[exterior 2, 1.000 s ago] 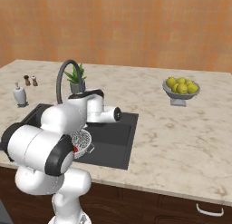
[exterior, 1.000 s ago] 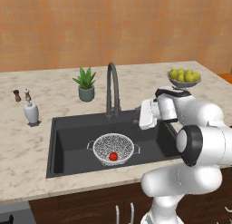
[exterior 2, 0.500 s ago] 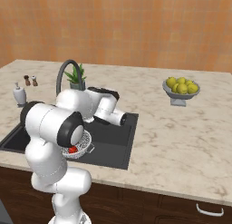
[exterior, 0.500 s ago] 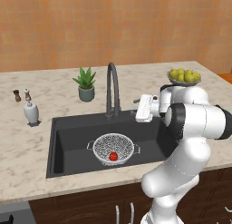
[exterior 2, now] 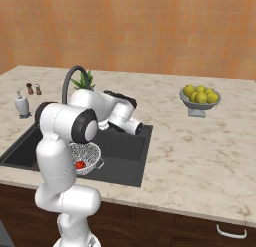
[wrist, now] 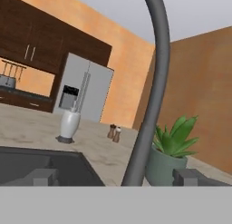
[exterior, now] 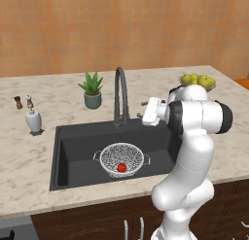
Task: Put the colander in the sink, put the apple in the colander, and turn on the sink faucet and pour water over the colander.
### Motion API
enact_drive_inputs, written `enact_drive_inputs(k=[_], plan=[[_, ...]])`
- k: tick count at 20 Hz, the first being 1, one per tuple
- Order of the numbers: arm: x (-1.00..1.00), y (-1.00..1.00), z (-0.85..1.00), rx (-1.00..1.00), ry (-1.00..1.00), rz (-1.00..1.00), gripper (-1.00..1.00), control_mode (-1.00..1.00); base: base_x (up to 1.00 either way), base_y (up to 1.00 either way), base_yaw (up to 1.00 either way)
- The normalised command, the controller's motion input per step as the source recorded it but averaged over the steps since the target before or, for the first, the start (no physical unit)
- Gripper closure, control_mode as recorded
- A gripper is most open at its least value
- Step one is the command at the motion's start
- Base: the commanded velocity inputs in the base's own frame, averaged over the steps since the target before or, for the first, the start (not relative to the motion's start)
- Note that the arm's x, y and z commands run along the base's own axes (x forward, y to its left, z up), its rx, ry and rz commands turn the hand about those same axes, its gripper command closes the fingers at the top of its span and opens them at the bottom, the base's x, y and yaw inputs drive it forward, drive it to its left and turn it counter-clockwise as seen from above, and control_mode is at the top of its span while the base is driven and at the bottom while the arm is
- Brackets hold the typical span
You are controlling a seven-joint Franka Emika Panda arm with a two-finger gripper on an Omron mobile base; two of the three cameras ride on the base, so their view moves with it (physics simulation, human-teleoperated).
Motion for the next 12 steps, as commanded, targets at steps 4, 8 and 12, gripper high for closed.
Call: enact_drive_inputs(k=[4,8,12], plan=[[0.51,0.09,0.0,0.0,0.0,-0.01,-1.0,-1.0,0.0,0.0,0.0],[0.43,0.25,-0.08,0.0,0.01,-0.06,-1.0,-1.0,0.0,0.0,0.0],[0.26,0.25,-0.07,0.0,0.01,-0.05,-1.0,-1.0,0.0,0.0,0.0]])
